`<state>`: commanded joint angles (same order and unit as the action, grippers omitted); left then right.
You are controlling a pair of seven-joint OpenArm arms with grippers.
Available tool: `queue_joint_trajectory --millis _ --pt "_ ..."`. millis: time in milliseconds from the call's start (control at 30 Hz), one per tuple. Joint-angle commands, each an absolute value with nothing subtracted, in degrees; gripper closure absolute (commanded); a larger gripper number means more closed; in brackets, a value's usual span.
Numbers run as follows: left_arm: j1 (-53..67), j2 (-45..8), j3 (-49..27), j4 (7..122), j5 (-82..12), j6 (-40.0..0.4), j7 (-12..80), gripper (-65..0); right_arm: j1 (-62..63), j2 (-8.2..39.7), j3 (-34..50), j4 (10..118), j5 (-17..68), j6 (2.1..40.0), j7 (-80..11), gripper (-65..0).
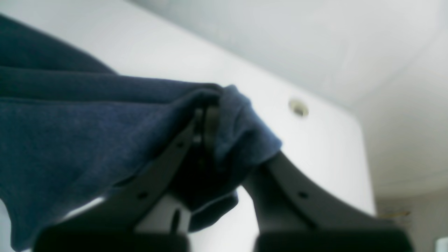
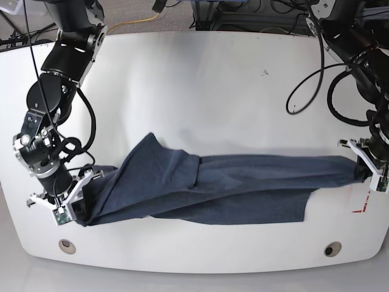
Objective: Fold the T-shirt properly
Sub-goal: 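Lift the T-shirt with both grippers and stretch it between them, then lay the navy T-shirt flat and open the right gripper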
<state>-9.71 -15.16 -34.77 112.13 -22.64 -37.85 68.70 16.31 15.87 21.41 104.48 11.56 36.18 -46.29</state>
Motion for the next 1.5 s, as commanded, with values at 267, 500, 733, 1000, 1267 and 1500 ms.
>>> queue_joint_trajectory --millis 267,500,733,1000,1267,1500 --pt "0.9 -13.1 -40.4 112.5 -22.6 -40.0 68.7 0.0 5.3 16.1 27.4 104.4 26.2 36.2 -50.4 0.0" --pt "9.7 -13.1 -44.6 112.5 -22.5 -40.0 68.7 0.0 -3.0 16.4 31.4 104.1 42.9 36.3 -56.6 -0.3" --pt "14.9 -13.1 -48.4 112.3 -22.1 -40.0 68.6 0.0 -8.3 16.4 31.2 104.0 54.3 36.3 -64.7 -0.3" --pt "16.0 -13.4 -51.3 112.0 -22.0 -40.0 68.6 0.0 -8.5 16.4 31.3 97.1 62.0 40.0 -79.4 -0.5" --pt "16.1 -13.5 -51.2 111.6 -20.3 -40.0 68.6 0.0 -9.0 21.0 26.2 89.5 63.3 40.0 -80.0 -0.6" --pt "15.6 -13.2 -51.2 111.4 -16.0 -40.0 68.6 -0.1 -10.0 24.5 19.6 89.2 63.3 40.0 -80.0 -0.8"
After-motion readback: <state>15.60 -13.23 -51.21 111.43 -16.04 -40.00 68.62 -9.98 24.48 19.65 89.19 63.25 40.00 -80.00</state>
